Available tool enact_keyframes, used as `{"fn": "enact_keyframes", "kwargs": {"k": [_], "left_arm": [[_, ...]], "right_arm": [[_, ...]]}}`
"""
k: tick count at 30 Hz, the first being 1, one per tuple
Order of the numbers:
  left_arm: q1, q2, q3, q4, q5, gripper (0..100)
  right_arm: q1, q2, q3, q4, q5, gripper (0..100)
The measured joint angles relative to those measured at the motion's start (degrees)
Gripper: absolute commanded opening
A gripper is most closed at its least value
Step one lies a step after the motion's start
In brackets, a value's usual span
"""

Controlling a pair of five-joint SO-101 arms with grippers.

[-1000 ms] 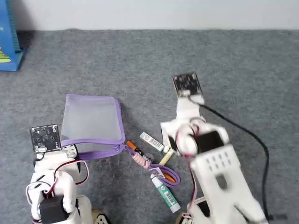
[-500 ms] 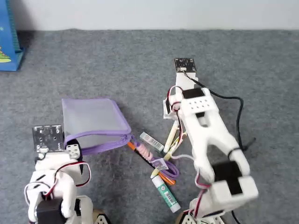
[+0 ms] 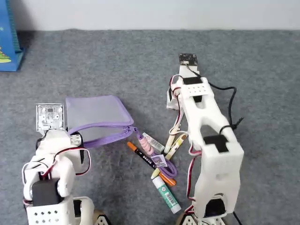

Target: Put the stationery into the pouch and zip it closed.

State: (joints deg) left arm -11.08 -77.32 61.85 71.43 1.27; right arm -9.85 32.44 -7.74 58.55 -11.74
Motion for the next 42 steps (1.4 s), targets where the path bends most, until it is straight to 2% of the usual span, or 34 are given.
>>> {"fn": "enact_keyframes", "kwargs": {"k": [5, 13, 18, 26, 36, 42], "left_arm": [[0.0, 0.18, 0.0, 0.0, 0.0, 1], [0.0, 0.53, 0.0, 0.0, 1.23, 1], [0.0, 0.62, -0.35, 0.53, 1.41, 1], [1.05, 1.05, -9.58, 7.38, 1.41, 1], [2.02, 1.41, -10.9, 8.09, 1.41, 1], [1.85, 12.31, -16.88, 8.09, 1.41, 1]], "right_arm": [[1.41, 6.33, -8.0, 2.11, -0.09, 0.1], [0.18, 4.31, -12.31, 14.24, 7.3, 0.8], [-0.26, -5.54, -12.31, 23.03, 8.79, 0.8], [-4.4, -23.3, -12.31, 33.23, 9.14, 0.8], [-11.78, -46.77, -12.31, 38.68, 9.14, 0.8], [-15.56, -57.05, -12.31, 38.68, 9.14, 0.8]]}}
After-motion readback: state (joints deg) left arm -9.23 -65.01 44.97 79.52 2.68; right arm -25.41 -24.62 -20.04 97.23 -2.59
